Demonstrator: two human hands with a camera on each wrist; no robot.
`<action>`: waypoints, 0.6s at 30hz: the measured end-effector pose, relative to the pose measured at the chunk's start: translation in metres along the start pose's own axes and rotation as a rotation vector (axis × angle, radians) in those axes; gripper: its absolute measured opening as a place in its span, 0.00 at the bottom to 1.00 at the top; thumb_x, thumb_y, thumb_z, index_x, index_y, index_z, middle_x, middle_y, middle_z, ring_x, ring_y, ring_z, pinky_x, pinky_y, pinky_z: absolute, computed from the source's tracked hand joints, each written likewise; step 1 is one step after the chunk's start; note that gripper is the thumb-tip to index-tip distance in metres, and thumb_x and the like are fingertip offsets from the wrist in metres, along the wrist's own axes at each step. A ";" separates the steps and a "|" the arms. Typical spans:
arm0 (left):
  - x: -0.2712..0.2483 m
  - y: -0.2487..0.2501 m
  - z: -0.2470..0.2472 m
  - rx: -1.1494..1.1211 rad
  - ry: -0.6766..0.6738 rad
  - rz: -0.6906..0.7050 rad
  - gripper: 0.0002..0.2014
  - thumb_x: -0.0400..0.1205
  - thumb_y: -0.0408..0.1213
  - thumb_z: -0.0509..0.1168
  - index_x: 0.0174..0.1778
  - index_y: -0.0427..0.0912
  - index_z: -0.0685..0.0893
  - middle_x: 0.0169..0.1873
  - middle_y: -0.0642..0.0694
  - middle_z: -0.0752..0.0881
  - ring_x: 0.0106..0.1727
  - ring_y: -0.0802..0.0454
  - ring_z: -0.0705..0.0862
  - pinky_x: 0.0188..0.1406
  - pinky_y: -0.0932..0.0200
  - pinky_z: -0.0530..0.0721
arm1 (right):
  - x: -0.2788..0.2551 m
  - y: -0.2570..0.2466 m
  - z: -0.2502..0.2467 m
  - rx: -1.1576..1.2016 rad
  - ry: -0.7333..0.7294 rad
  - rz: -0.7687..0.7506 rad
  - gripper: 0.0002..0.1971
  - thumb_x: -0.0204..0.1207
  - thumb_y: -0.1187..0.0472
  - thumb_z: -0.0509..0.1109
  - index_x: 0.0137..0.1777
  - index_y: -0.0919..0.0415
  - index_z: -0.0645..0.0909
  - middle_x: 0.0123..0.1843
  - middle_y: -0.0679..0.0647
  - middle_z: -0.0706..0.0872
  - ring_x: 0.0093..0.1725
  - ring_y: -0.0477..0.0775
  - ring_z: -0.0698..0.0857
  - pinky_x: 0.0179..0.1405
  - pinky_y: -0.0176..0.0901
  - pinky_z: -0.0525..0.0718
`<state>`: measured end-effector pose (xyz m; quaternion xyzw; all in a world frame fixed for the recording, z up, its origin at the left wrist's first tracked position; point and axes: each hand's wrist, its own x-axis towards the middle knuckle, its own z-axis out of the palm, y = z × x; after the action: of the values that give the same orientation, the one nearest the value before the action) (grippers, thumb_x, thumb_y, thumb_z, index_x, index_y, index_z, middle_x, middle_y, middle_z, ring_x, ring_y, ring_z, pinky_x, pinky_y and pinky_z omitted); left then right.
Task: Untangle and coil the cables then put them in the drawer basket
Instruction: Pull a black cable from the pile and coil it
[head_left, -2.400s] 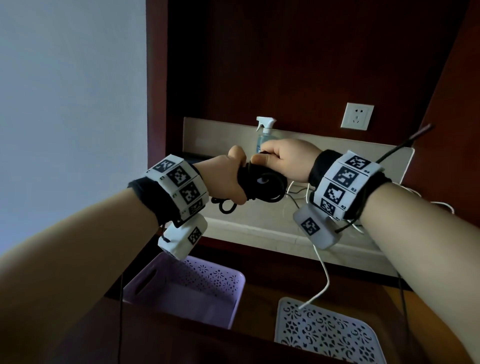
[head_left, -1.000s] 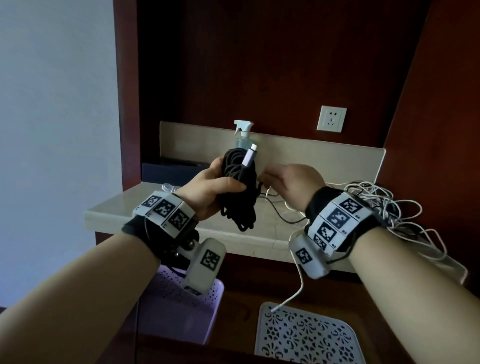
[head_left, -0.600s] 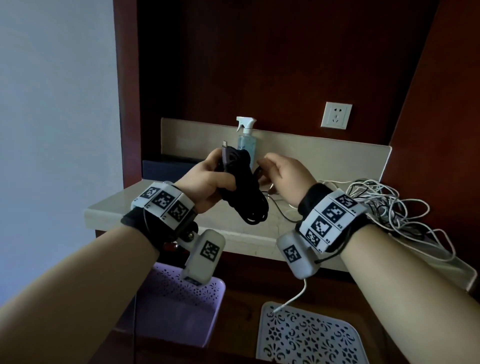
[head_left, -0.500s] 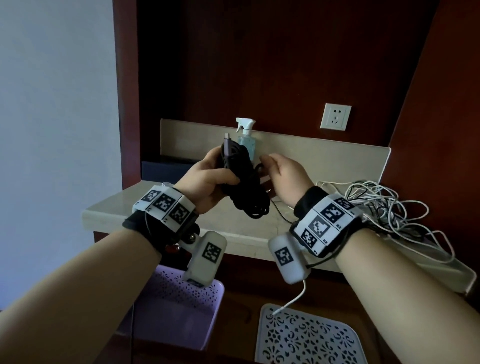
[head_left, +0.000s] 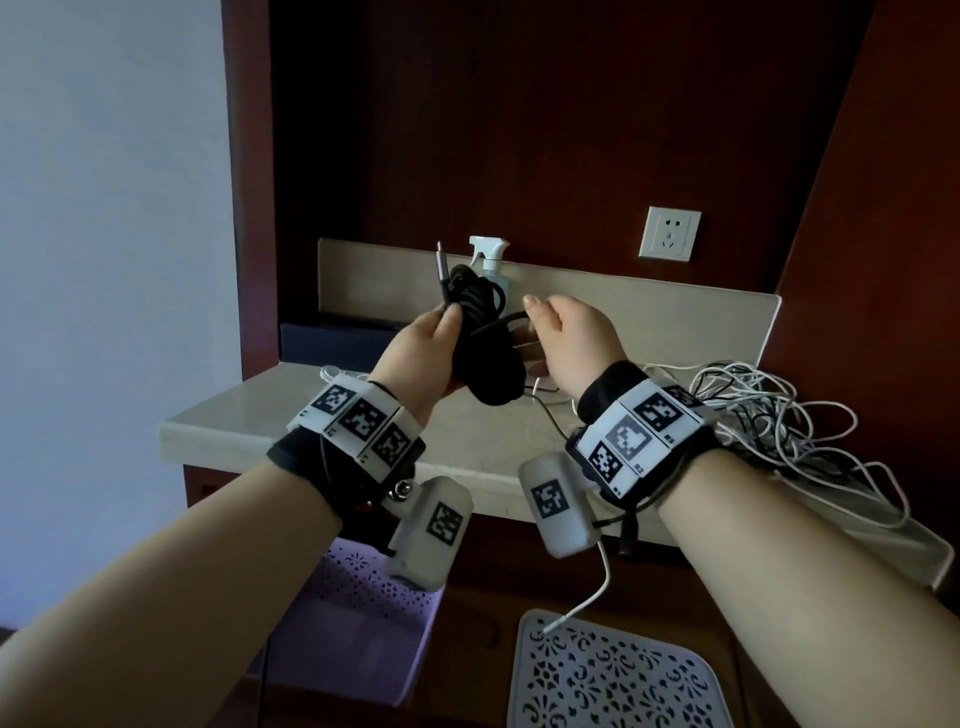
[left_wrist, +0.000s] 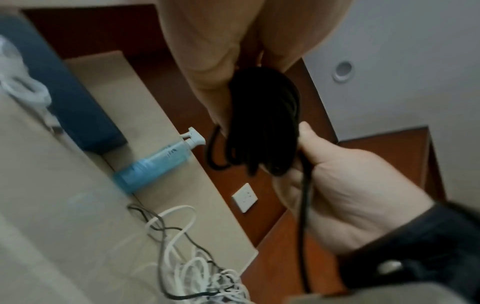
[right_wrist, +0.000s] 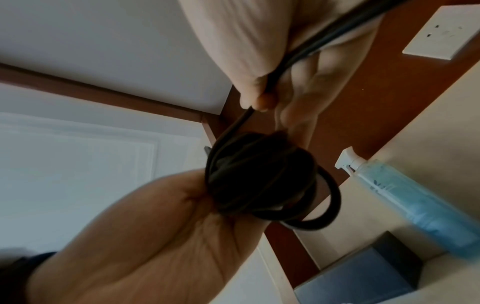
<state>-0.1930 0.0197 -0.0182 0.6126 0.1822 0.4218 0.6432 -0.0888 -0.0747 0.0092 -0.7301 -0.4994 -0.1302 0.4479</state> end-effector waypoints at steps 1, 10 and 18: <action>-0.001 0.002 0.000 -0.052 -0.008 -0.027 0.15 0.86 0.48 0.56 0.58 0.42 0.82 0.53 0.43 0.87 0.50 0.51 0.87 0.51 0.55 0.86 | 0.000 -0.003 0.001 -0.010 0.007 -0.012 0.19 0.85 0.52 0.53 0.33 0.58 0.70 0.29 0.51 0.74 0.33 0.55 0.78 0.35 0.47 0.75; -0.009 0.016 -0.023 0.105 -0.153 0.051 0.40 0.70 0.20 0.73 0.75 0.43 0.64 0.54 0.48 0.82 0.58 0.50 0.83 0.54 0.57 0.83 | -0.009 -0.026 -0.003 0.019 -0.033 -0.163 0.18 0.84 0.53 0.57 0.33 0.58 0.72 0.24 0.44 0.70 0.21 0.39 0.74 0.34 0.40 0.83; -0.012 0.017 -0.043 0.006 -0.120 0.073 0.25 0.75 0.23 0.70 0.62 0.42 0.68 0.50 0.47 0.82 0.50 0.48 0.85 0.54 0.45 0.85 | -0.013 -0.025 -0.004 0.179 -0.157 -0.112 0.17 0.84 0.53 0.57 0.32 0.54 0.71 0.43 0.63 0.86 0.41 0.60 0.89 0.46 0.60 0.86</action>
<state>-0.2374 0.0363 -0.0131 0.6450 0.1222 0.4069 0.6352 -0.1153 -0.0832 0.0163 -0.6662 -0.5825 -0.0522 0.4628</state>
